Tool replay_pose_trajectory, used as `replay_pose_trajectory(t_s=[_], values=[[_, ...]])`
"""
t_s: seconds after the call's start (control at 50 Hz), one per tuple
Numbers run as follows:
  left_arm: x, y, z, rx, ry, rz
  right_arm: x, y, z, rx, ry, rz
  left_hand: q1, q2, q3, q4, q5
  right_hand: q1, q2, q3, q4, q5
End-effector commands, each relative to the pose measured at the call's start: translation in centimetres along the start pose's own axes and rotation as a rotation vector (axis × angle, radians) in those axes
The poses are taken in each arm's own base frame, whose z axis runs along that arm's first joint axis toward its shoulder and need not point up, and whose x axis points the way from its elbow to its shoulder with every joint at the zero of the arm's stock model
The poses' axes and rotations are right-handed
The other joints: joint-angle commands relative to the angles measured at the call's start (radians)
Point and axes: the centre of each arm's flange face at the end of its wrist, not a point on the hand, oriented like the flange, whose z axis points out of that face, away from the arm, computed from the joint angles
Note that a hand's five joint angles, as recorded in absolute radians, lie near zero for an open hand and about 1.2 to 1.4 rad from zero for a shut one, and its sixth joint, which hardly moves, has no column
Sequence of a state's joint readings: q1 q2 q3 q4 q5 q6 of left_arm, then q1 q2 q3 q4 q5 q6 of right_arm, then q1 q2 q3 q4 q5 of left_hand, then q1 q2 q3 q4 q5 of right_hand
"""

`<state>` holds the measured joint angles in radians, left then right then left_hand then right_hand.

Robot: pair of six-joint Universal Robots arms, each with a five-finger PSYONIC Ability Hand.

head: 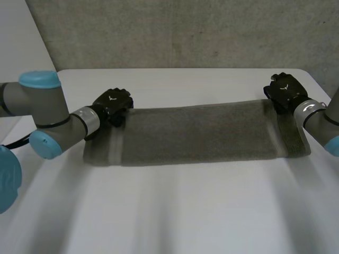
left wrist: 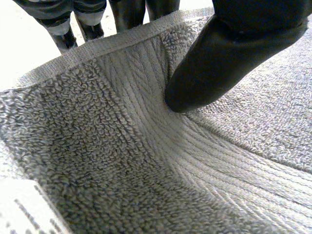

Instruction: Fold the towel.

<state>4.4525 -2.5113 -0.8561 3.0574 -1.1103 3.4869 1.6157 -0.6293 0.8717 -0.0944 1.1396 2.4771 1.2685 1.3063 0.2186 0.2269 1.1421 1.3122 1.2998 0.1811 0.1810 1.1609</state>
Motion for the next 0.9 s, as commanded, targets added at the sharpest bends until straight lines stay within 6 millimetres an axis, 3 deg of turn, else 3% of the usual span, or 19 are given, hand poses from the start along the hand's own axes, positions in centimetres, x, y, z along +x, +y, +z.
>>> replay_pose_trajectory(t_s=[0.02, 0.04, 0.06, 0.08, 0.1, 0.18, 0.22, 0.28, 0.36, 0.46, 0.54, 0.64, 0.76, 0.9], values=[[0.6, 1.0, 0.5, -0.01, 0.012, -0.002, -0.2, 0.7, 0.8, 0.016, 0.021, -0.013, -0.38, -0.417, -0.044, -0.052, -0.428, -0.211, -0.199, -0.007, -0.006, -0.235], [0.7, 1.1, 0.4, -0.013, 0.011, -0.003, -0.3, 0.6, 0.8, 0.016, 0.021, -0.014, -0.772, -0.81, -0.044, -0.052, -0.82, -0.767, -0.754, -0.007, -0.006, -0.79], [0.7, 1.1, 0.4, -0.013, 0.011, -0.003, -0.3, 0.4, 0.8, 0.016, 0.023, -0.015, -0.776, -0.814, -0.044, -0.052, -0.824, -1.138, -1.125, -0.007, -0.006, -1.161], [0.7, 1.1, 0.4, -0.015, 0.01, -0.003, -0.3, 0.4, 0.8, 0.016, 0.023, -0.015, -1.009, -1.046, -0.044, -0.052, -1.057, -1.138, -1.125, -0.007, -0.006, -1.161], [0.8, 1.0, 0.3, -0.015, 0.004, -0.002, -0.3, 0.3, 0.6, 0.013, 0.027, -0.015, -1.089, -1.127, -0.044, -0.052, -1.138, -1.138, -1.125, -0.007, -0.006, -1.161], [0.7, 0.4, -0.1, -0.013, -0.01, 0.001, 0.2, -0.8, 0.1, 0.02, 0.034, -0.019, -1.09, -1.128, -0.044, -0.052, -1.138, -1.138, -1.125, -0.007, -0.006, -1.161], [0.6, -0.5, -0.5, 0.002, -0.021, 0.008, 0.7, -2.1, -1.0, 0.03, 0.035, -0.017, -1.09, -1.128, -0.044, -0.052, -1.138, -1.138, -1.125, -0.007, -0.006, -1.161], [0.4, -2.1, -1.3, 0.042, -0.043, 0.025, 1.0, -2.6, -1.7, 0.027, 0.035, -0.016, -1.09, -1.128, -0.044, -0.052, -1.138, -1.138, -1.125, -0.007, -0.006, -1.161], [0.9, -4.4, -3.3, 0.098, -0.059, 0.043, 0.7, -3.6, -3.9, 0.005, 0.014, -0.002, -1.09, -1.128, -0.044, -0.052, -1.138, -1.138, -1.125, -0.007, -0.006, -1.161], [2.6, -5.1, -5.8, 0.083, -0.038, 0.033, 0.1, -4.4, -6.8, -0.035, -0.009, 0.016, -1.09, -1.128, -0.044, -0.052, -1.138, -1.138, -1.125, -0.007, -0.006, -1.161], [4.7, -5.1, -8.6, 0.055, -0.01, -0.013, -0.3, -3.6, -9.6, -0.107, -0.064, 0.07, -1.087, -1.125, -0.044, -0.052, -1.135, -1.138, -1.125, -0.007, -0.006, -1.161], [5.9, -4.8, -11.0, 0.052, -0.007, -0.106, -0.6, -1.9, -11.6, -0.17, -0.126, 0.129, -1.087, -1.125, -0.044, -0.052, -1.135, -1.09, -1.077, -0.007, -0.006, -1.113], [6.5, -3.8, -12.8, 0.075, -0.02, -0.208, -0.4, 0.1, -12.6, -0.184, -0.158, 0.14, -1.084, -1.122, -0.044, -0.052, -1.133, -1.072, -1.059, -0.007, -0.006, -1.095], [6.3, -2.2, -13.0, 0.085, -0.062, -0.22, 0.4, 1.8, -12.4, -0.167, -0.166, 0.084, -1.084, -1.122, -0.044, -0.052, -1.133, -0.943, -0.93, -0.007, -0.006, -0.966]])
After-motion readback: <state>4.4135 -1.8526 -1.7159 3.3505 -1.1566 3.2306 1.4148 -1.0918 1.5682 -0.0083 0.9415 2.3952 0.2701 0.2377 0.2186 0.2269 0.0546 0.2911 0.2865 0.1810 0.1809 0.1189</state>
